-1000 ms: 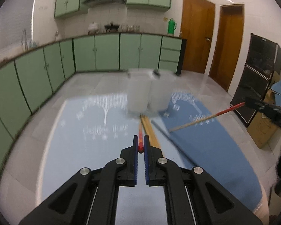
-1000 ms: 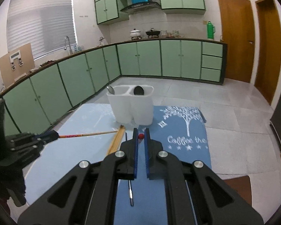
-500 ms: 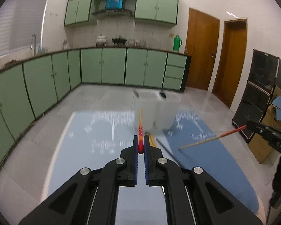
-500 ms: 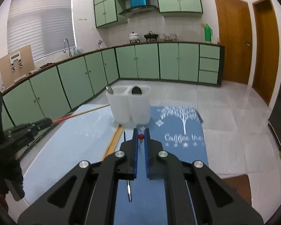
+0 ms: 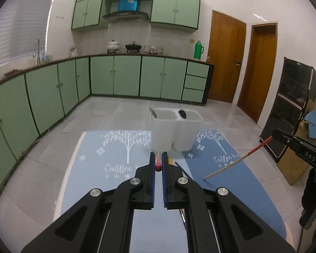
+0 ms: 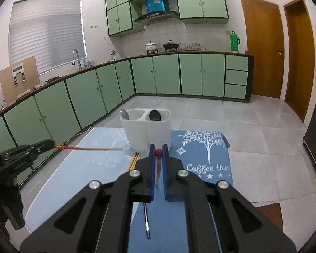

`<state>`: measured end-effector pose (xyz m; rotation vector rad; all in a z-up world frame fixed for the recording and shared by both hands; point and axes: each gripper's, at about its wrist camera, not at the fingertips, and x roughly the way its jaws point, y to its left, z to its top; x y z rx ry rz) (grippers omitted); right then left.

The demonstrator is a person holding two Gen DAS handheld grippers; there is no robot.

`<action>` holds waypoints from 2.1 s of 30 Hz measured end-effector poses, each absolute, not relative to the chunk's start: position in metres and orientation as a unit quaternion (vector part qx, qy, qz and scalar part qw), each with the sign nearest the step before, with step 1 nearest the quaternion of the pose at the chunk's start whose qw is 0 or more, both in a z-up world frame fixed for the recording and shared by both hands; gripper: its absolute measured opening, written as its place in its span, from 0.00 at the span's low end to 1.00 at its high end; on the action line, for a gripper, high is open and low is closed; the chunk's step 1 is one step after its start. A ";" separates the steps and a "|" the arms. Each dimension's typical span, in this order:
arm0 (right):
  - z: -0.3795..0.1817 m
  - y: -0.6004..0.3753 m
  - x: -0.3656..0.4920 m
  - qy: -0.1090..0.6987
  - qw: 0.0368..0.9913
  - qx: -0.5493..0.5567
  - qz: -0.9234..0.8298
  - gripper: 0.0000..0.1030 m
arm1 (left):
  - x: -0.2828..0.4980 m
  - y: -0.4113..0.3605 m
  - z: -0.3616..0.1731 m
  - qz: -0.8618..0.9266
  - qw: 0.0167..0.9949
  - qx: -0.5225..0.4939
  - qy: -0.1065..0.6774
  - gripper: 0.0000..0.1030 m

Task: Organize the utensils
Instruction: 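Lift both chopsticks and lower them into the white utensil holder, then open both tools to release the chopsticks inside the holder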

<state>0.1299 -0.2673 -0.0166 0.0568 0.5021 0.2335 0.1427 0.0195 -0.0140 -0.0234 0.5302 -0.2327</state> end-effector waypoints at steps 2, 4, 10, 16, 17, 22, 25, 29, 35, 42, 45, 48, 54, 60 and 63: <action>-0.012 -0.267 0.133 0.241 0.963 0.029 0.117 0.05 | 0.143 0.019 -0.004 -0.117 0.960 -0.003 0.253 0.05; -0.007 -0.267 0.136 0.235 0.964 0.028 0.118 0.05 | 0.146 0.019 0.005 -0.120 0.962 -0.001 0.247 0.05; 0.011 -0.267 0.153 0.220 0.967 0.033 0.128 0.05 | 0.163 0.011 0.032 -0.126 0.966 0.029 0.225 0.05; 0.054 -0.265 0.187 0.196 0.969 0.030 0.145 0.05 | 0.186 0.003 0.064 -0.140 0.968 0.035 0.206 0.05; 0.062 -0.265 0.192 0.193 0.969 0.030 0.149 0.05 | 0.189 0.002 0.069 -0.142 0.968 0.035 0.202 0.05; 0.104 -0.267 0.222 0.168 0.973 0.026 0.156 0.05 | 0.207 -0.003 0.101 -0.150 0.973 0.036 0.171 0.05; 0.120 -0.266 0.243 0.162 0.975 0.018 0.154 0.05 | 0.222 -0.011 0.111 -0.157 0.973 0.038 0.165 0.05; 0.118 -0.260 0.277 0.175 0.975 0.002 0.140 0.05 | 0.252 -0.023 0.106 -0.163 0.969 0.044 0.180 0.05; 0.087 -0.242 0.317 0.203 0.971 -0.026 0.122 0.05 | 0.291 -0.037 0.079 -0.169 0.959 0.038 0.224 0.05; 0.061 -0.237 0.339 0.232 0.965 -0.017 0.122 0.23 | 0.316 -0.041 0.058 -0.167 0.952 0.022 0.256 0.12; 0.064 -0.243 0.325 0.218 0.969 -0.016 0.116 0.33 | 0.306 -0.039 0.060 -0.165 0.954 0.023 0.248 0.23; 0.064 -0.252 0.308 0.212 0.971 -0.009 0.106 0.37 | 0.291 -0.034 0.062 -0.161 0.957 0.017 0.239 0.25; 0.048 -0.267 0.254 0.205 0.974 0.002 0.098 0.48 | 0.240 -0.017 0.045 -0.138 0.964 -0.002 0.227 0.42; -0.021 -0.273 0.190 0.248 0.963 0.035 0.099 0.51 | 0.190 -0.004 -0.025 -0.109 0.955 -0.016 0.275 0.43; -0.064 -0.268 0.164 0.277 0.955 0.039 0.099 0.51 | 0.177 -0.005 -0.059 -0.105 0.944 -0.011 0.313 0.43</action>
